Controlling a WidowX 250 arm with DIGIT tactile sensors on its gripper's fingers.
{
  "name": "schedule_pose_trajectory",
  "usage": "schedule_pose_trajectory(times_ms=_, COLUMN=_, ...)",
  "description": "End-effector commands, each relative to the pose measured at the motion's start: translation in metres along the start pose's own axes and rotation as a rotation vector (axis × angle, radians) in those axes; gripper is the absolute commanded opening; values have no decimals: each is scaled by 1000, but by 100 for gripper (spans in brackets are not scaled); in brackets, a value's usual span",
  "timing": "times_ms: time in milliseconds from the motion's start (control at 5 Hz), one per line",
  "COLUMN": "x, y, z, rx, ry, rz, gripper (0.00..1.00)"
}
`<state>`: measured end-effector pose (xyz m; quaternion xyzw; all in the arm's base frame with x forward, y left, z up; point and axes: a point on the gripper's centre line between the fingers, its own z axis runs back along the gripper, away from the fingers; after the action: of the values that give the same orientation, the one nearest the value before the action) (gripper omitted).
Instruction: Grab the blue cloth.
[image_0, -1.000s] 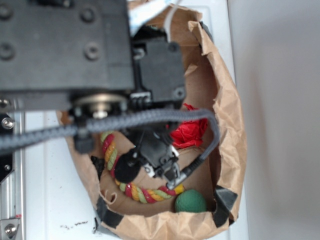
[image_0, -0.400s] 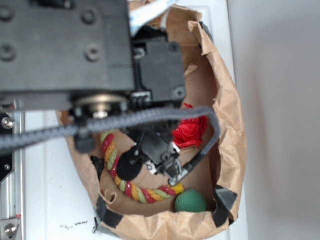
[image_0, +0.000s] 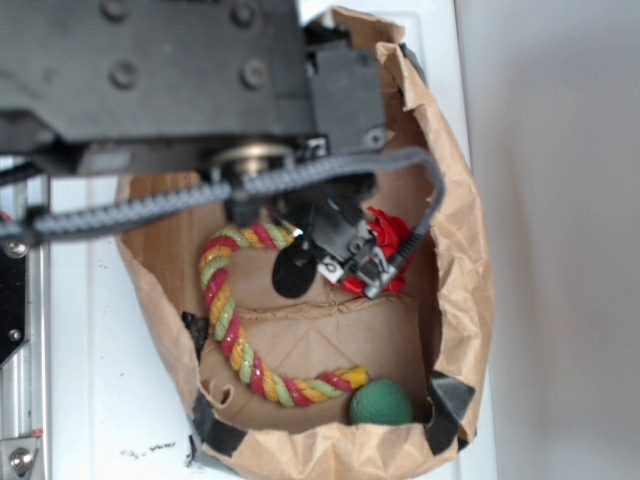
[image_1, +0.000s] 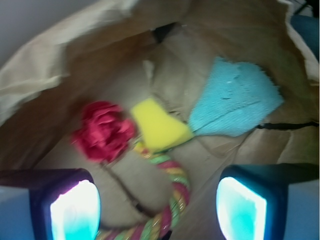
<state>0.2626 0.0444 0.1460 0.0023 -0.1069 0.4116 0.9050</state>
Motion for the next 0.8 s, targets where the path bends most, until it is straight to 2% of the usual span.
schedule_pose_trajectory(times_ms=0, x=-2, y=4, z=22, rx=-2, ry=-58, rz=499, gripper=100)
schedule_pose_trajectory(times_ms=200, x=-4, y=-2, z=21, rx=2, ry=-14, rz=651, gripper=100)
schedule_pose_trajectory(times_ms=400, x=3, y=1, z=1, rx=19, ry=-17, rz=700, gripper=100)
schedule_pose_trajectory(times_ms=600, x=13, y=3, z=-25, rx=61, ry=-53, rz=702, gripper=100)
